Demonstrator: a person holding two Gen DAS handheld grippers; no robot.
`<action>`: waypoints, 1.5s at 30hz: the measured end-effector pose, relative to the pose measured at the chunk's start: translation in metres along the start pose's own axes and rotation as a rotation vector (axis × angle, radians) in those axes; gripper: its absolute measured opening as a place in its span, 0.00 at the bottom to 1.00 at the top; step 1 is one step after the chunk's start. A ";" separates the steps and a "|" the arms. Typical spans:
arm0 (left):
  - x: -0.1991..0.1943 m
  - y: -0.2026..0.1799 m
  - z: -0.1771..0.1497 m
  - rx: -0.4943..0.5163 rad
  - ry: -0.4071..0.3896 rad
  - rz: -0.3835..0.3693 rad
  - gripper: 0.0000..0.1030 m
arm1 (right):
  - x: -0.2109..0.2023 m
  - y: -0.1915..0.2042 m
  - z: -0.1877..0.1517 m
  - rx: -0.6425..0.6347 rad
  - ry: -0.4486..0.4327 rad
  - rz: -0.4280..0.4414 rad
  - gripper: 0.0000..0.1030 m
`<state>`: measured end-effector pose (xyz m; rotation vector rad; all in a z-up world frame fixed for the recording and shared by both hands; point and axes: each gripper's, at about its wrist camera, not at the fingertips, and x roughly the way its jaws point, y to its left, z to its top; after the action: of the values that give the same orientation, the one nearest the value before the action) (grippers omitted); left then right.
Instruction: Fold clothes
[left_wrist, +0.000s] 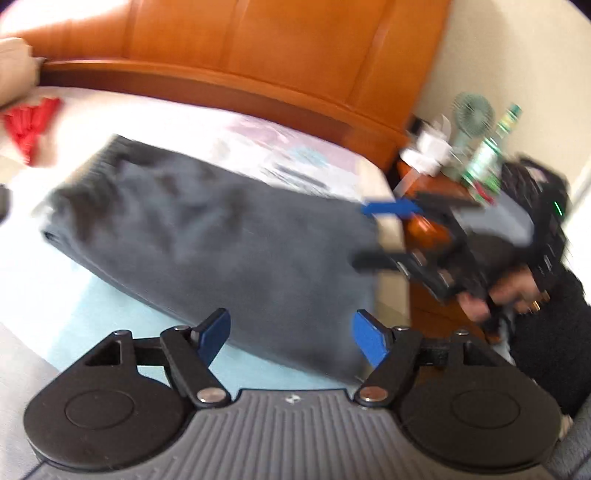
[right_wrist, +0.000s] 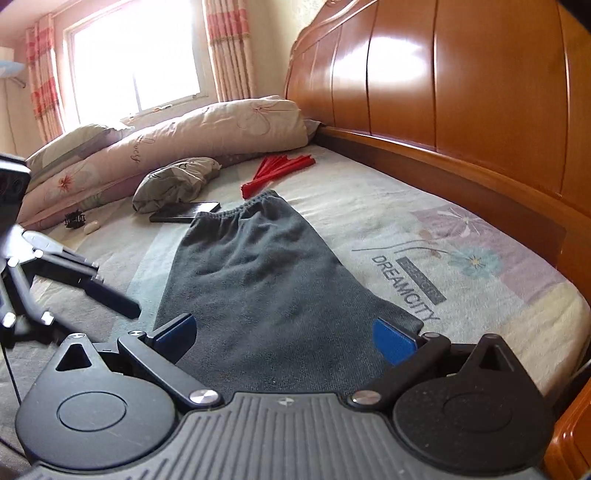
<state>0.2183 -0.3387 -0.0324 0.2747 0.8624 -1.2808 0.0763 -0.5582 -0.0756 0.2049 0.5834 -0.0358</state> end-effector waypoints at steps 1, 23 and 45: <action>0.000 0.009 0.008 -0.015 -0.031 0.017 0.71 | 0.002 0.002 0.000 -0.017 0.004 0.003 1.00; 0.079 0.089 0.101 -0.074 -0.133 0.168 0.69 | 0.026 0.017 -0.017 -0.168 0.057 -0.071 1.00; 0.041 0.109 0.070 -0.116 -0.023 0.248 0.66 | 0.028 0.014 -0.017 -0.172 0.046 -0.057 1.00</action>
<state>0.3478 -0.3783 -0.0441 0.2659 0.8515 -0.9989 0.0916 -0.5404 -0.1028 0.0220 0.6345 -0.0363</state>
